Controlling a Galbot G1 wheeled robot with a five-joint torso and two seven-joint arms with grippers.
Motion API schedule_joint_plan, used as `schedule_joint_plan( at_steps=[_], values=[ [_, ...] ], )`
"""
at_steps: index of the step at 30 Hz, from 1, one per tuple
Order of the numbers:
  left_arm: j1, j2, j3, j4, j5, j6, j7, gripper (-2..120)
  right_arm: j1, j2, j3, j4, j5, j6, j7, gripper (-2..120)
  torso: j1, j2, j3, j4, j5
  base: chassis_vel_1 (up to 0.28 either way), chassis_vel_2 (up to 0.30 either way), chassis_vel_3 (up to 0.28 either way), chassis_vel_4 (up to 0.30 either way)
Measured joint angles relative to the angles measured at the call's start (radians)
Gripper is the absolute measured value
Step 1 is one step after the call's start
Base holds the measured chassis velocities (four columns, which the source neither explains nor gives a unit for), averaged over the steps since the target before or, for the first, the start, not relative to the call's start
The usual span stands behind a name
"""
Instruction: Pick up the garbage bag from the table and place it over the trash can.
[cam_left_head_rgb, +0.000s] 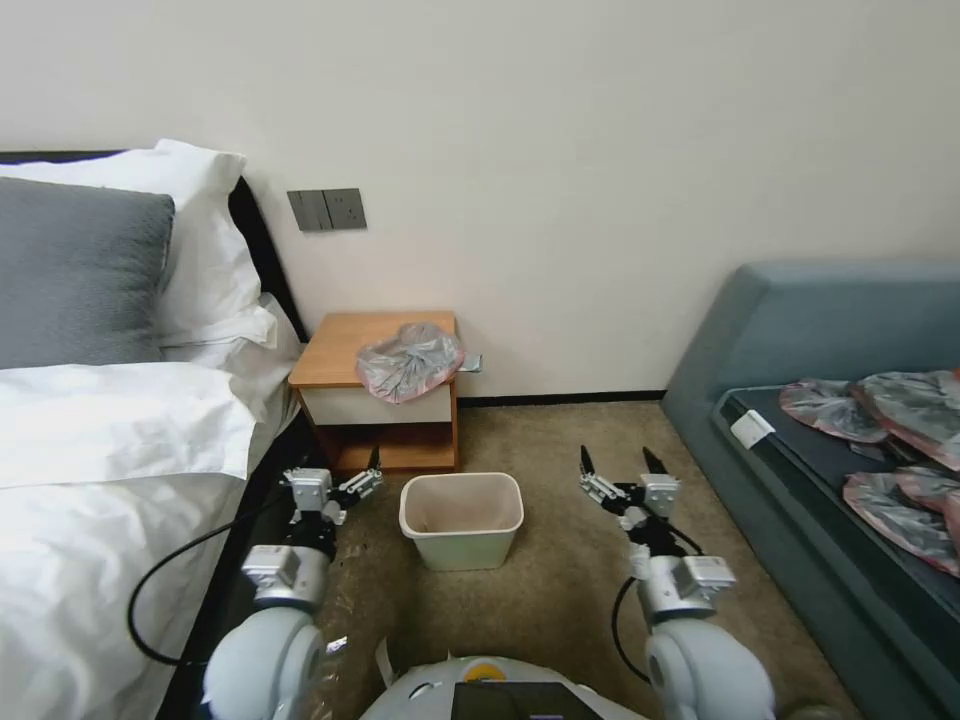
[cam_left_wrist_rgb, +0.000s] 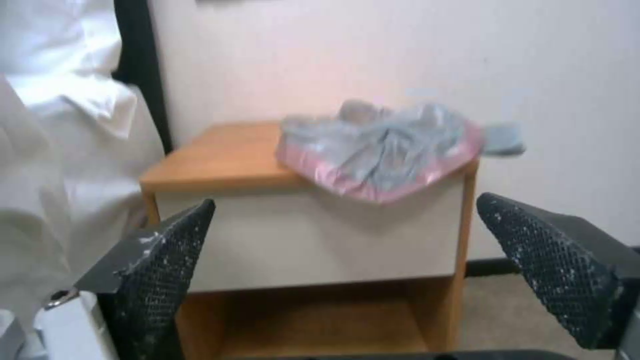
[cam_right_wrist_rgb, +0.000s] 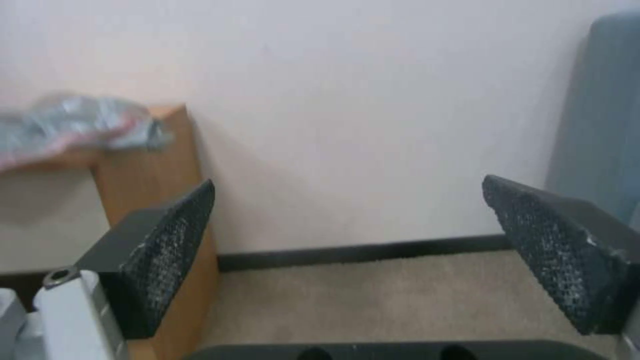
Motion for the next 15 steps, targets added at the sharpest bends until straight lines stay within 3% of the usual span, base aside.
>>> schedule_joint_plan(
  at_steps=[3,15],
  values=[
    [0.037,0.016,-0.013,-0.063,-0.035,0.031,-0.006,100,-0.043,0.017,-0.001,0.053,0.008,-0.026,-0.003,100,0.0,0.0,0.0,-0.0001,0.0002,0.0,0.0,0.0,0.0],
    [0.043,0.038,-0.052,-0.068,-0.116,0.038,-0.003,100,-0.031,0.022,0.0,0.056,0.111,-0.036,0.019,100,0.0,0.0,0.0,0.0,0.0,0.0,0.0,0.0,0.0]
  ],
)
